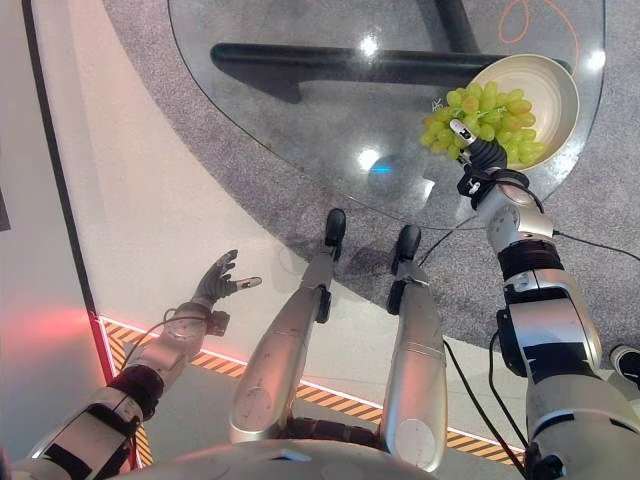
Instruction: Pick up fruits into the plate
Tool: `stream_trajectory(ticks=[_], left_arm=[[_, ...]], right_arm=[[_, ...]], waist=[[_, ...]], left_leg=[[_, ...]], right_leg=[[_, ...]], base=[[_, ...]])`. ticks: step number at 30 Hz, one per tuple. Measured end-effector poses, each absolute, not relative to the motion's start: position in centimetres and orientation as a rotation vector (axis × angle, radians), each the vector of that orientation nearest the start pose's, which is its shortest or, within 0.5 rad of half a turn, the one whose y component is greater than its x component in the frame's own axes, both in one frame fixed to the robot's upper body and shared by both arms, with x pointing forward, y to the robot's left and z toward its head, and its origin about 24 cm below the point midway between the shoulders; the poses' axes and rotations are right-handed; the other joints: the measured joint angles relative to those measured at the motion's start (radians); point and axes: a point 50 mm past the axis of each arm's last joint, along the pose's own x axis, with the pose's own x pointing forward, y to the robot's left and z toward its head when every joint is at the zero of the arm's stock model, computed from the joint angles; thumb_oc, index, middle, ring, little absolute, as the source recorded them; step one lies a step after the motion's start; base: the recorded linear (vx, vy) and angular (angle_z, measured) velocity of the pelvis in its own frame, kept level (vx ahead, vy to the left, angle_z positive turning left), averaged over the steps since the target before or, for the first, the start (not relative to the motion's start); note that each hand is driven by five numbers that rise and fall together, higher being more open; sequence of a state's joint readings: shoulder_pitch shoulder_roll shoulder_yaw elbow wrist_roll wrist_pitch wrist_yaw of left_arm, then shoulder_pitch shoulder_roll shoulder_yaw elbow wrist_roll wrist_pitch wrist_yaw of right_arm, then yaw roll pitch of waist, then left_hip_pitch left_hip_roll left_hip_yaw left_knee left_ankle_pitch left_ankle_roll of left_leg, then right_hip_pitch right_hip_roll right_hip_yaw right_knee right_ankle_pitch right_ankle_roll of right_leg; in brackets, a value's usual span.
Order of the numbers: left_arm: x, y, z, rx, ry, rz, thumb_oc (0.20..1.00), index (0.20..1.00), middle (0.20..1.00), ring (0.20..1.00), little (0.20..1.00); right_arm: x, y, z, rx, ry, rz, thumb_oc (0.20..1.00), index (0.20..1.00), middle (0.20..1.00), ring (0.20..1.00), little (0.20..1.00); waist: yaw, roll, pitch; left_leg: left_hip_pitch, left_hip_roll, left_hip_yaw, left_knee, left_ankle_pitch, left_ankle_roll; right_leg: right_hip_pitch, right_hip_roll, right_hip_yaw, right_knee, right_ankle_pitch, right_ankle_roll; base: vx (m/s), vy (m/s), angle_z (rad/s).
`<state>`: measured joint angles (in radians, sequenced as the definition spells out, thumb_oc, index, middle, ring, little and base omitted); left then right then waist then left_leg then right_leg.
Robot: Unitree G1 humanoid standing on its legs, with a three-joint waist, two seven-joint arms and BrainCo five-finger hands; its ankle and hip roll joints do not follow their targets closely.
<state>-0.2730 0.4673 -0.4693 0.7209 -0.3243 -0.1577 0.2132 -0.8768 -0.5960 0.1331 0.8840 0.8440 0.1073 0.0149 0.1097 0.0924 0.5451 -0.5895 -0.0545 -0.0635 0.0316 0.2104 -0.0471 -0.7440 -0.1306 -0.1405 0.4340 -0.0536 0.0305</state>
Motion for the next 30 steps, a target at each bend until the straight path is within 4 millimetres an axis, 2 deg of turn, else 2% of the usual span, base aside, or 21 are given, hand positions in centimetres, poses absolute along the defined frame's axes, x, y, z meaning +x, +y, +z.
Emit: stream_trajectory(ticks=[8,15,20,24,30], left_arm=[[27.1,21.8,-3.6,0.371,0.360,0.026,1.000,1.000,1.000,1.000,1.000],[27.0,21.3,-3.8,0.354,0.356,0.028,1.000,1.000,1.000,1.000,1.000],[26.8,21.6,-4.2,0.359,0.378,0.038,1.000,1.000,1.000,1.000,1.000],[26.5,22.0,-4.7,0.364,0.405,0.039,1.000,1.000,1.000,1.000,1.000],[26.1,22.7,-5.3,0.370,0.443,0.050,1.000,1.000,1.000,1.000,1.000]], right_arm=[[38.6,-26.4,15.4,0.397,-0.013,-0.096,1.000,1.000,1.000,1.000,1.000],[37.8,-26.6,13.4,0.474,-0.014,-0.126,1.000,1.000,1.000,1.000,1.000],[36.6,-28.0,11.7,0.524,-0.012,-0.204,1.000,1.000,1.000,1.000,1.000],[36.0,-29.3,11.6,0.565,-0.050,-0.278,1.000,1.000,1.000,1.000,1.000],[35.2,-30.5,10.8,0.572,-0.027,-0.379,1.000,1.000,1.000,1.000,1.000]], waist=[[-0.005,0.000,0.000],[-0.014,0.000,0.000],[-0.030,0.000,0.000],[-0.056,-0.001,0.000],[-0.074,-0.001,0.000]], left_leg=[[0.003,0.002,0.016,0.000,0.000,0.001],[0.049,0.003,0.033,-0.001,-0.006,0.005],[0.104,0.008,0.039,-0.003,-0.014,0.008],[0.137,0.022,0.041,-0.003,-0.021,0.009],[0.201,0.040,0.049,-0.004,-0.036,0.001]], right_leg=[[-0.002,0.005,0.018,-0.014,0.002,-0.001],[0.045,0.008,0.024,-0.024,0.002,-0.001],[0.107,0.016,0.028,-0.048,0.004,-0.003],[0.152,0.033,0.030,-0.084,0.018,-0.002],[0.232,0.054,0.031,-0.125,0.027,-0.009]], base=[[-0.02,-0.004,-0.06],[-0.01,-0.010,-0.03],[0.00,-0.010,-0.04],[0.01,-0.022,-0.09],[0.01,-0.017,-0.07]])
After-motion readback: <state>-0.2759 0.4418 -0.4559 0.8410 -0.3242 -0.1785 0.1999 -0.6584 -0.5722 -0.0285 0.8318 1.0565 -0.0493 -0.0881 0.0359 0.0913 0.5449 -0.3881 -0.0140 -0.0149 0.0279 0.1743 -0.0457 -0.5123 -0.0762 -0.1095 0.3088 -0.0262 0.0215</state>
